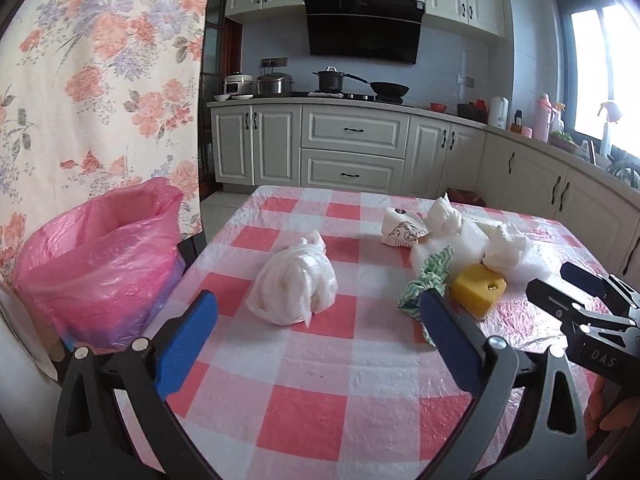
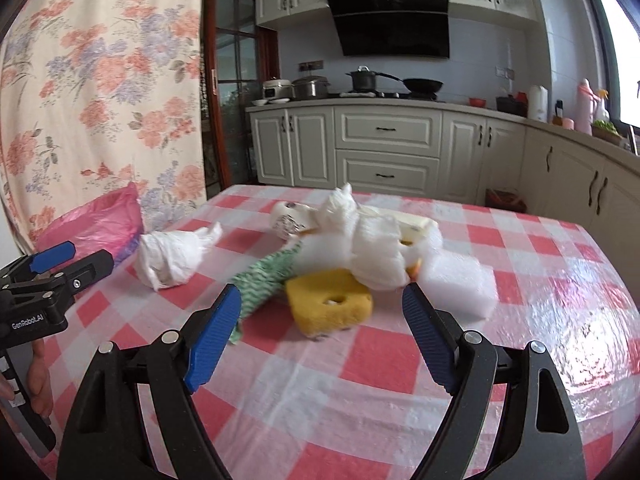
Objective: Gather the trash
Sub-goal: 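Move both tools back over the table toward the plastic bag and sponge, then grasp the white plastic bag with the left tool while the right tool grasps the yellow sponge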
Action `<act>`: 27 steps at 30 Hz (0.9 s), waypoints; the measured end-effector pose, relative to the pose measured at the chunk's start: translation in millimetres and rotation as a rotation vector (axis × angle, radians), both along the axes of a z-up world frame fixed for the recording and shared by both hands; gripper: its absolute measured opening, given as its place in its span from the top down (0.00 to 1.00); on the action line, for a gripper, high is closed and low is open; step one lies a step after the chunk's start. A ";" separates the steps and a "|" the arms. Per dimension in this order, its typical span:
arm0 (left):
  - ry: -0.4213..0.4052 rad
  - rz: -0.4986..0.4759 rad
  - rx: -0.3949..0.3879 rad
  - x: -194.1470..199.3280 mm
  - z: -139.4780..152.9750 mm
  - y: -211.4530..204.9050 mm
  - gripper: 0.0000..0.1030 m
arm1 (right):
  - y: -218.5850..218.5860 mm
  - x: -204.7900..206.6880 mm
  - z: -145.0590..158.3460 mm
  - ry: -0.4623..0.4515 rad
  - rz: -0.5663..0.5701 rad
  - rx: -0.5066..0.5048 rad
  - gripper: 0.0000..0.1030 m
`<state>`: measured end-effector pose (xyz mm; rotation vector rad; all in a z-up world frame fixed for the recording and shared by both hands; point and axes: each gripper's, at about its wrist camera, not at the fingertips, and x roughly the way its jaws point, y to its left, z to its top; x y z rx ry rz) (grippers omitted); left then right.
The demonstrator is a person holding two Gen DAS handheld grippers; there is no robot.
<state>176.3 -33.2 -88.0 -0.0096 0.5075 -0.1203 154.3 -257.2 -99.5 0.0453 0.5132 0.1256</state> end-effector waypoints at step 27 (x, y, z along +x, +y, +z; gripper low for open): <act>0.189 0.025 0.037 95.6 -38.9 5.6 0.06 | 8.9 86.7 -38.4 0.305 0.008 -0.040 0.25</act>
